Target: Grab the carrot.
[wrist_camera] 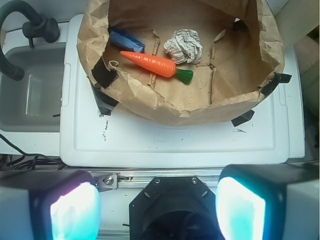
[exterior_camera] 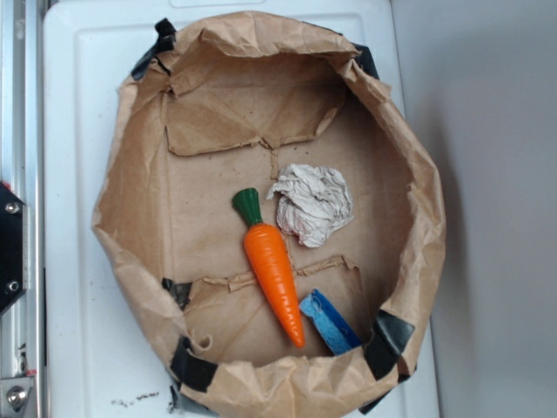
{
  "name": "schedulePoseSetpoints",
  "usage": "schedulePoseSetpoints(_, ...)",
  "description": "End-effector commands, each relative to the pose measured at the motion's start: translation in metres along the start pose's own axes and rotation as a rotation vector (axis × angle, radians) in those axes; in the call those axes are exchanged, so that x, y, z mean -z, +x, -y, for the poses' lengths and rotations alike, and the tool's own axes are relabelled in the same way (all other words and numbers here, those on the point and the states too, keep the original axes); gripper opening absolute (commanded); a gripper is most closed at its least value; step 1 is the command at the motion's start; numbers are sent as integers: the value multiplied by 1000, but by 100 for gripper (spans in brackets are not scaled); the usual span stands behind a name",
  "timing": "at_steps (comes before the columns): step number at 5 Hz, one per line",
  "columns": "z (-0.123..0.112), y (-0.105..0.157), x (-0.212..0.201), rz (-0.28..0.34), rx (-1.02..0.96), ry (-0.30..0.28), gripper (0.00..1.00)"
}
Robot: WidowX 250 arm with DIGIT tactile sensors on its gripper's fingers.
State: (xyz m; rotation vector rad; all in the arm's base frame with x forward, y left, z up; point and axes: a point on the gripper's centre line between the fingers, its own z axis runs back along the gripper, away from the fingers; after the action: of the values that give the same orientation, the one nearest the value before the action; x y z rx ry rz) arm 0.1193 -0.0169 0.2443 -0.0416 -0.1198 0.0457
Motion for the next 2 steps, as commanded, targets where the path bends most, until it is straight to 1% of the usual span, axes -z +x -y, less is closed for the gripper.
schedulePoseSetpoints(1,0,0,0,0,0,0,100)
schedulePoseSetpoints(2,4,11,1,19,-41,8,100)
